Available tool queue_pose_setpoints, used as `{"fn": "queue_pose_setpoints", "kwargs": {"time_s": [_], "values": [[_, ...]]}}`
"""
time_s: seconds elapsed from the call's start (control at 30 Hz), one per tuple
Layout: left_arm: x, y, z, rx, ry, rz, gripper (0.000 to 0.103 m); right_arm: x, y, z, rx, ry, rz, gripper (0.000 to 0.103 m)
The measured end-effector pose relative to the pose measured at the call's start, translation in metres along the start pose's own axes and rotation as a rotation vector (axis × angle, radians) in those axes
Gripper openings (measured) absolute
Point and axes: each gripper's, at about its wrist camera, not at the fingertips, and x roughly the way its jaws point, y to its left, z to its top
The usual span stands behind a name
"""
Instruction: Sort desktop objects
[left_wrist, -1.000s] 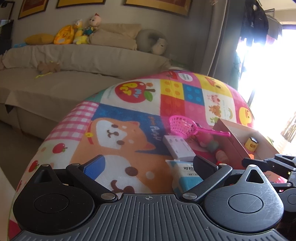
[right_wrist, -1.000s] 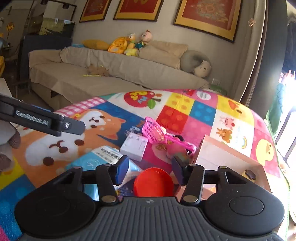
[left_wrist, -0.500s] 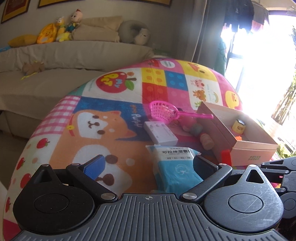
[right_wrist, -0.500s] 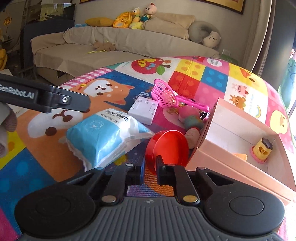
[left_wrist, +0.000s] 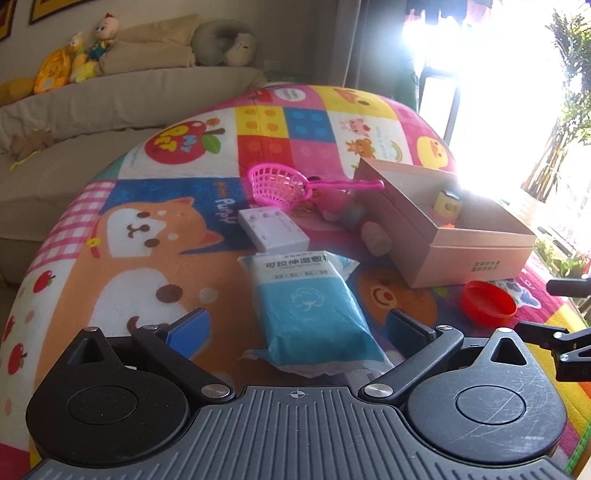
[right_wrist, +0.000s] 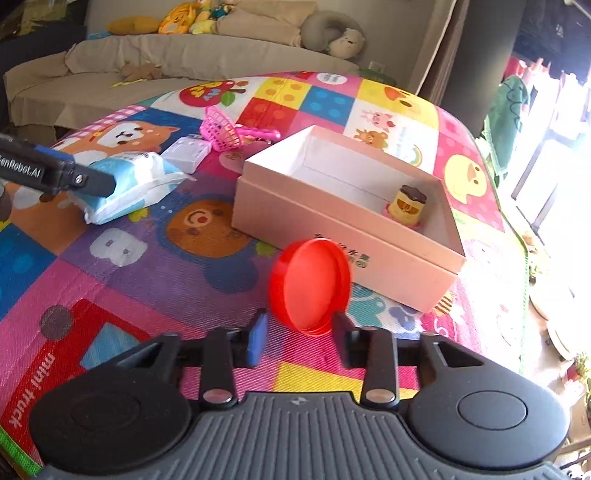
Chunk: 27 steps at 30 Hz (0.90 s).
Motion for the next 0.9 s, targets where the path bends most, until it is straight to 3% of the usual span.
{"fn": "queue_pose_setpoints", "kwargs": {"time_s": [0.07,0.23,0.3,0.47,0.6,0.7,0.83,0.9], "values": [[0.000,0.000,0.000,-0.001,0.003,0.005,0.103,-0.006,-0.010,0.003,0.042,-0.043,0.013,0.086],[0.002,-0.002,0.000,0.004,0.012,0.002,0.103,-0.009,-0.042,0.022,0.189,-0.159,-0.002,0.090],[0.004,-0.005,0.000,0.011,0.018,-0.004,0.103,0.002,-0.068,0.032,0.313,-0.207,-0.037,0.103],[0.004,-0.008,0.000,0.025,0.016,-0.017,0.103,0.067,-0.125,0.052,0.525,-0.097,-0.117,0.102],[0.006,-0.006,0.004,0.036,0.013,-0.008,0.103,0.105,-0.126,0.065,0.479,-0.025,-0.062,0.080],[0.008,-0.003,0.005,0.026,0.013,-0.004,0.103,0.108,-0.101,0.073,0.389,-0.015,-0.060,0.080],[0.010,-0.003,0.005,0.029,0.018,-0.008,0.103,0.094,-0.075,0.069,0.275,-0.032,0.069,0.079],[0.009,-0.004,0.004,0.033,0.018,-0.011,0.103,0.074,-0.062,0.066,0.211,-0.078,0.073,0.079]]}}
